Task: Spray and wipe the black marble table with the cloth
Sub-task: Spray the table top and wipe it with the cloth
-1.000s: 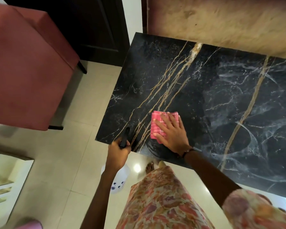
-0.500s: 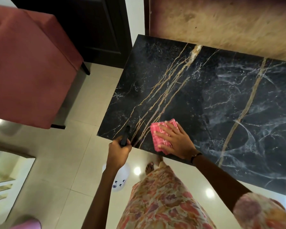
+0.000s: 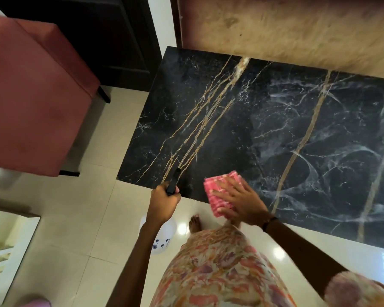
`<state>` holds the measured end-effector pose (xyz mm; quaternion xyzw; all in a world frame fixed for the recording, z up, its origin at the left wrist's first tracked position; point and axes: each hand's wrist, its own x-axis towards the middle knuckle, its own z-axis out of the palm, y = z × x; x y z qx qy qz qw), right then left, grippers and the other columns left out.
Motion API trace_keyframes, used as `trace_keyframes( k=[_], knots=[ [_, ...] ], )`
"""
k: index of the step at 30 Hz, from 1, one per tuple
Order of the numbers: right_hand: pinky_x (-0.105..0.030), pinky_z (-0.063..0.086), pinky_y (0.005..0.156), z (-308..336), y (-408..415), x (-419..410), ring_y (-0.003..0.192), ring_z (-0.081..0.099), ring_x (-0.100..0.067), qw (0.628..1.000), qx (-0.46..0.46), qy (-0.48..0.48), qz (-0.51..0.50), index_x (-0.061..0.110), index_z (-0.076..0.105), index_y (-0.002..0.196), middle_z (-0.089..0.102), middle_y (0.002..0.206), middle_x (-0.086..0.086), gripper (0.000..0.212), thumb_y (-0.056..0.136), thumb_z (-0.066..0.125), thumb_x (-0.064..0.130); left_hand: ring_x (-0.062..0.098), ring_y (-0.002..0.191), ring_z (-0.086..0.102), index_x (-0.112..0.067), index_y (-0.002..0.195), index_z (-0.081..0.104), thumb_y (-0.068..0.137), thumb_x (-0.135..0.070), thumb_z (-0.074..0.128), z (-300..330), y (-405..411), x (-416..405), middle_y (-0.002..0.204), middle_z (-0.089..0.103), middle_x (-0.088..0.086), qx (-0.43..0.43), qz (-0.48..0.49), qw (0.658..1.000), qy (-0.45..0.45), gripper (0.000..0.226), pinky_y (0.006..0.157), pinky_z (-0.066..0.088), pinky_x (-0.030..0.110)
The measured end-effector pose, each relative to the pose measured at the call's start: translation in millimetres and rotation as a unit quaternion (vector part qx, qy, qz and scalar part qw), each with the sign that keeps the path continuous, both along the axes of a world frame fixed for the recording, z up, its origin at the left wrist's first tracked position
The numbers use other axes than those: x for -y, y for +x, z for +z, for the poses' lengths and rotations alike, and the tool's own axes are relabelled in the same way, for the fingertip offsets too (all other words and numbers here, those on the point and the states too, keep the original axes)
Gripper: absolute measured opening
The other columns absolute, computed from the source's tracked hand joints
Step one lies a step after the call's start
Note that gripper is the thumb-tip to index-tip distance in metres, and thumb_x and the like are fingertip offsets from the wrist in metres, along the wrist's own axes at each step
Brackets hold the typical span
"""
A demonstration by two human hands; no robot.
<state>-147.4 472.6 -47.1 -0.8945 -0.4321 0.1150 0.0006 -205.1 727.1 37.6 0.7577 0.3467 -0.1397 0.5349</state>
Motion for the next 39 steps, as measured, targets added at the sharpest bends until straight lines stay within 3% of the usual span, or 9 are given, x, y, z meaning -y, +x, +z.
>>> trace_keyframes(
  k=[7, 12, 15, 18, 22, 29, 33, 36, 39],
  knots=[
    [-0.062, 0.014, 0.115, -2.7, 53.1, -10.0, 0.145, 0.017, -0.032, 0.983, -0.032, 0.002, -0.181, 0.034, 0.024, 0.147, 0.028, 0.155, -0.004, 0.061, 0.094, 0.025, 0.064, 0.024, 0.053, 0.041, -0.004, 0.086, 0.061, 0.083, -0.006, 0.058, -2.4, 8.2, 40.8, 0.064, 0.049, 0.015, -0.012, -0.021, 1.0, 0.017, 0.005, 0.051, 0.036, 0.029],
    [-0.059, 0.014, 0.113, 1.3, 1.1, 34.7, 0.142, 0.026, -0.033, 0.999, -0.048, 0.01, 0.002, 0.033, 0.031, 0.145, 0.036, 0.152, -0.005, 0.058, 0.095, 0.029, 0.062, 0.026, 0.054, 0.041, -0.008, 0.078, 0.062, 0.08, -0.007, 0.059, -4.4, 19.7, 74.8, 0.061, 0.05, 0.016, -0.021, -0.012, 0.999, 0.026, 0.003, 0.055, 0.037, 0.035],
    [-0.056, 0.016, 0.112, 2.7, -10.4, 120.6, 0.139, 0.031, -0.029, 0.999, -0.031, 0.023, 0.024, 0.038, 0.031, 0.144, 0.044, 0.147, 0.0, 0.057, 0.094, 0.03, 0.065, 0.026, 0.055, 0.047, -0.018, 0.076, 0.062, 0.079, -0.011, 0.06, -2.1, 29.1, 94.3, 0.062, 0.055, 0.009, -0.023, -0.012, 0.999, 0.023, 0.009, 0.062, 0.039, 0.035],
    [-0.056, 0.015, 0.114, 0.8, 21.7, 166.2, 0.144, 0.019, -0.029, 0.998, -0.018, -0.013, -0.061, 0.036, 0.027, 0.145, 0.041, 0.149, -0.004, 0.058, 0.095, 0.024, 0.064, 0.023, 0.055, 0.048, -0.017, 0.077, 0.062, 0.08, -0.005, 0.059, 0.4, 38.2, 113.2, 0.063, 0.055, 0.008, -0.024, -0.017, 0.999, 0.016, 0.012, 0.062, 0.039, 0.032],
    [-0.059, 0.012, 0.115, 4.2, 52.0, 116.6, 0.145, 0.016, -0.029, 0.983, -0.048, 0.01, -0.177, 0.033, 0.034, 0.145, 0.032, 0.154, -0.004, 0.063, 0.094, 0.015, 0.066, 0.022, 0.056, 0.048, -0.013, 0.082, 0.063, 0.078, -0.004, 0.059, -1.3, 48.3, 135.9, 0.068, 0.057, 0.01, -0.028, -0.023, 0.999, 0.015, 0.011, 0.065, 0.039, 0.034],
    [-0.055, 0.018, 0.112, -1.1, -4.0, 170.2, 0.14, 0.029, -0.028, 0.998, -0.043, 0.025, 0.027, 0.037, 0.031, 0.145, 0.042, 0.148, 0.001, 0.059, 0.093, 0.029, 0.065, 0.022, 0.059, 0.05, -0.014, 0.082, 0.063, 0.081, -0.002, 0.059, -2.4, 66.1, 165.9, 0.069, 0.057, 0.009, -0.032, -0.022, 0.999, 0.009, 0.012, 0.067, 0.041, 0.034],
    [-0.054, 0.01, 0.117, -3.6, 30.6, 236.4, 0.144, 0.018, -0.027, 0.996, -0.016, -0.001, -0.086, 0.036, 0.022, 0.145, 0.04, 0.149, -0.005, 0.057, 0.095, 0.02, 0.064, 0.02, 0.058, 0.049, -0.013, 0.084, 0.064, 0.081, -0.003, 0.059, -3.7, 75.9, 175.4, 0.069, 0.057, 0.008, -0.036, -0.017, 0.999, 0.006, 0.012, 0.068, 0.042, 0.035],
    [-0.056, 0.007, 0.118, -1.2, 83.8, 194.3, 0.146, 0.012, -0.028, 0.978, -0.012, 0.016, -0.205, 0.034, 0.022, 0.147, 0.03, 0.155, -0.004, 0.06, 0.095, 0.018, 0.064, 0.019, 0.055, 0.047, -0.015, 0.079, 0.063, 0.078, 0.0, 0.059, -6.2, 85.6, 180.5, 0.065, 0.055, 0.006, -0.035, -0.026, 0.999, 0.012, 0.016, 0.067, 0.04, 0.034],
    [-0.059, 0.002, 0.117, -3.0, 107.6, 123.9, 0.146, 0.011, -0.032, 0.979, -0.018, 0.033, -0.199, 0.035, 0.021, 0.148, 0.023, 0.156, -0.003, 0.059, 0.095, 0.02, 0.062, 0.021, 0.053, 0.046, -0.016, 0.076, 0.063, 0.072, -0.004, 0.06, -6.6, 95.7, 184.2, 0.061, 0.055, 0.005, -0.029, -0.037, 0.999, 0.026, 0.013, 0.064, 0.04, 0.036]
  ],
)
